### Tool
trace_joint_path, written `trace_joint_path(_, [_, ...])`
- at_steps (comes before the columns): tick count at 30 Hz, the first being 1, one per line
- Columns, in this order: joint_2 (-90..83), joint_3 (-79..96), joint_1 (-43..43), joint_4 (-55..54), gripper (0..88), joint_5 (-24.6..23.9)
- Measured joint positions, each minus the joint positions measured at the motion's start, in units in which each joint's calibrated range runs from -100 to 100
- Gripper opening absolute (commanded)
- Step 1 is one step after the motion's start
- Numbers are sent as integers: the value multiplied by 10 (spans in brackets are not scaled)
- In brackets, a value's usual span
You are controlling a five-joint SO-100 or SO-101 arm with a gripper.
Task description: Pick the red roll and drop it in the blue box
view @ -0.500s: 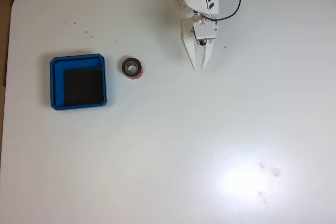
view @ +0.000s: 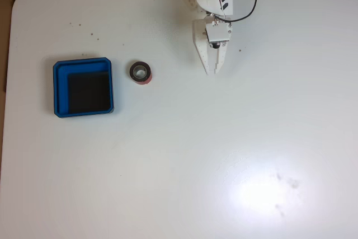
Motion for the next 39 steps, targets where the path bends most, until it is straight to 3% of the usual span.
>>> trace_joint_path(24, [0, 0, 13, 0, 4, 0])
trace_joint_path(39, [0, 0, 342, 0, 4, 0])
